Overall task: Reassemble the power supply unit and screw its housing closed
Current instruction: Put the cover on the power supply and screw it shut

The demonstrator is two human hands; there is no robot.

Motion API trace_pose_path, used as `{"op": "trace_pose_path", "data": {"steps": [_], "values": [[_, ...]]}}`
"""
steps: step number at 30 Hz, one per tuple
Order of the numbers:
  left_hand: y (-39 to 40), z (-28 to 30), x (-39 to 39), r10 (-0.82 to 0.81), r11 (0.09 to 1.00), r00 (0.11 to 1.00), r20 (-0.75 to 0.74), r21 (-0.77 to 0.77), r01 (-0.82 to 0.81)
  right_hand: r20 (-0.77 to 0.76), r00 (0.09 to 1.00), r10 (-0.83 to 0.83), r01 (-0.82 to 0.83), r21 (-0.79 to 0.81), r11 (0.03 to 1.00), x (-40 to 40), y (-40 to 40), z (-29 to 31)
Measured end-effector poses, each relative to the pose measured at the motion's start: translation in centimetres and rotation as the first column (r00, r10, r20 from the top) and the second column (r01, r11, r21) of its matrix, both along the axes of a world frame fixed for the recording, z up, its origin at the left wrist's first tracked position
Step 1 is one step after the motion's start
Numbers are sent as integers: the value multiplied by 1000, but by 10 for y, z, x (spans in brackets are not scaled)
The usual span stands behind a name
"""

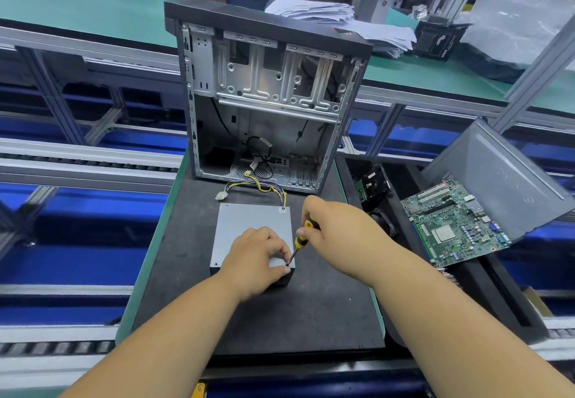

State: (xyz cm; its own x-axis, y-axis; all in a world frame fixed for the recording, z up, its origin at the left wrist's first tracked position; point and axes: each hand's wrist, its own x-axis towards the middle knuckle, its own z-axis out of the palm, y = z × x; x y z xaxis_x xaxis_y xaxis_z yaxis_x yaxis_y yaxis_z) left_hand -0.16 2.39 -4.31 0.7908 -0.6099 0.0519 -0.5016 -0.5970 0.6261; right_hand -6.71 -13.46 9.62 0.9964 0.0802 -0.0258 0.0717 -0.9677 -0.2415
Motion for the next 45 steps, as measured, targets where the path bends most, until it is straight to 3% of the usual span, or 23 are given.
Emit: {"op": "trace_pose_path", "data": {"steps": [12, 16, 21, 27, 34, 45], "values": [[-1, 2, -2, 20, 1000, 1000, -6, -12, -20, 66, 994, -91, 92, -18, 996, -1, 12, -11], [-2, 4, -2, 40, 999, 999, -12, -18, -41, 58, 993, -106, 99, 122, 988, -9, -5, -9], [-6, 7, -4, 89, 995, 993, -78, -27, -92, 132, 933, -334, 246, 441, 863, -25, -50, -19], [-20, 15, -5, 226, 971, 956, -189, -27, -236, 120, 873, -473, 363, 491, 792, -15, -100, -44], [-43, 29, -2, 409, 875, 826, -387, -88, -475, 14, 906, -423, 365, 481, 797, 8, -137, -87], [-65, 52, -16, 584, 759, 750, -311, -116, -640, -42, 957, -288, 274, 467, 841, 47, -172, -123]]}}
